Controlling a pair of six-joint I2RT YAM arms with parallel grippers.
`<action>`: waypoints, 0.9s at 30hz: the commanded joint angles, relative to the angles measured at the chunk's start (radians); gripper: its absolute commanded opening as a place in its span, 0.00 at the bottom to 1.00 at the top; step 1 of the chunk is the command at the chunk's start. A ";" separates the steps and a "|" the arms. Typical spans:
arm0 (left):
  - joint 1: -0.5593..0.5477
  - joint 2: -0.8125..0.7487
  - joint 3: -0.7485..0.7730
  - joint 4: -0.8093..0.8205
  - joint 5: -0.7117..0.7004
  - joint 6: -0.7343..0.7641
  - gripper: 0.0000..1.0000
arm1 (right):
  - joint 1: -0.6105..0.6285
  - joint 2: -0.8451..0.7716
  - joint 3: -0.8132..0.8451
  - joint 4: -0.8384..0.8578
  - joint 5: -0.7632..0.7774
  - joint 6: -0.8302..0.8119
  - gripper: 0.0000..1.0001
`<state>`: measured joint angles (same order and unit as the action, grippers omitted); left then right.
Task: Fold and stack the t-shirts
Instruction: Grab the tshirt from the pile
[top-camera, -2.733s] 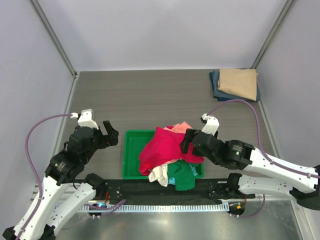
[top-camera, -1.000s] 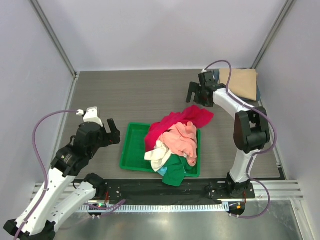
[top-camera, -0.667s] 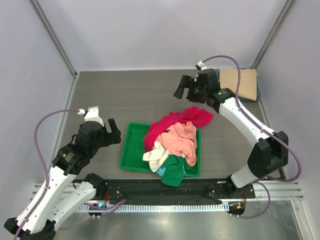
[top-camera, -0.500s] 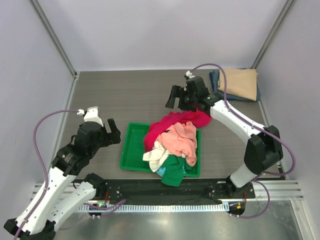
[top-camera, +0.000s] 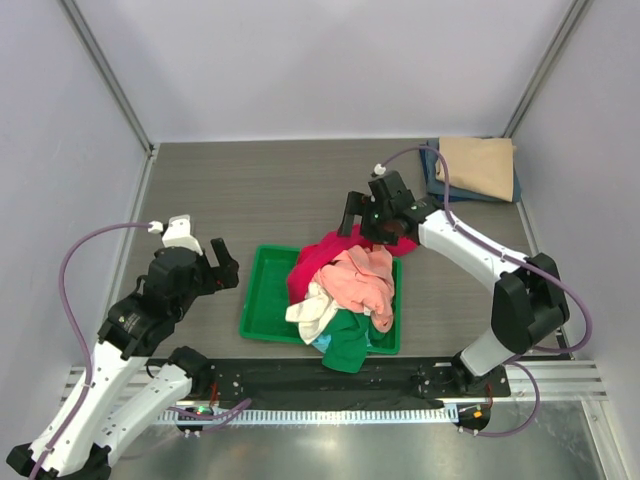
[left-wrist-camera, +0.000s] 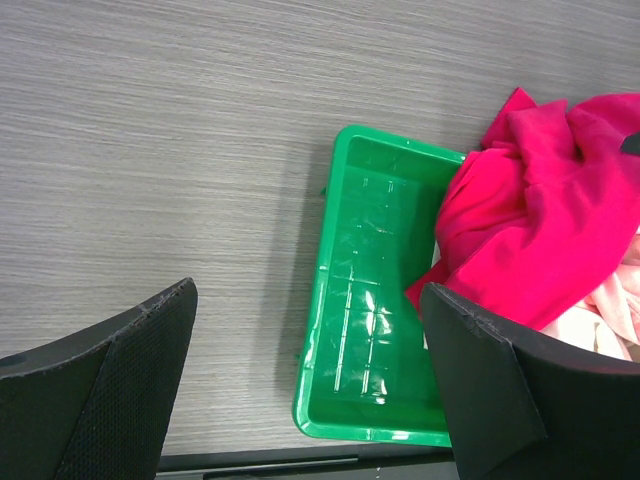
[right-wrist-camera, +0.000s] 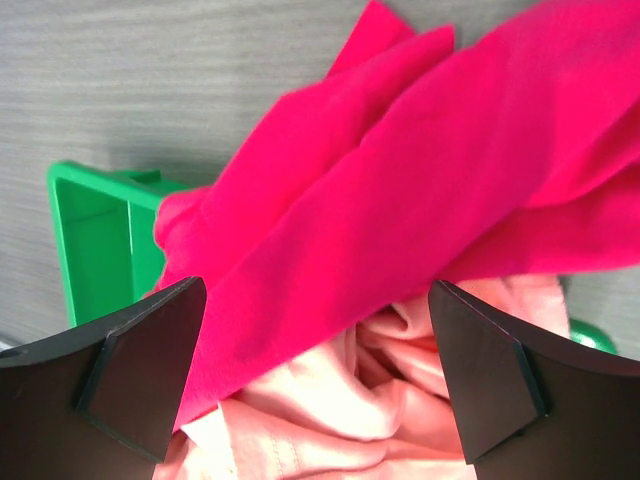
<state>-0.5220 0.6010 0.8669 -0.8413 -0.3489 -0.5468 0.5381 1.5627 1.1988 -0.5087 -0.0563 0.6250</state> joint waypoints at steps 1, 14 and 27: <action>0.004 -0.010 -0.002 0.031 -0.018 -0.008 0.93 | 0.028 -0.055 -0.019 -0.025 0.015 0.024 1.00; 0.004 0.008 -0.002 0.034 -0.015 -0.008 0.93 | 0.049 0.106 0.085 0.059 0.091 -0.018 0.33; 0.005 0.013 -0.002 0.033 -0.021 -0.010 0.93 | 0.069 0.158 0.916 -0.024 -0.088 -0.090 0.01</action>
<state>-0.5220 0.6090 0.8669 -0.8413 -0.3492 -0.5491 0.6041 1.7905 1.8683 -0.6724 -0.0841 0.5377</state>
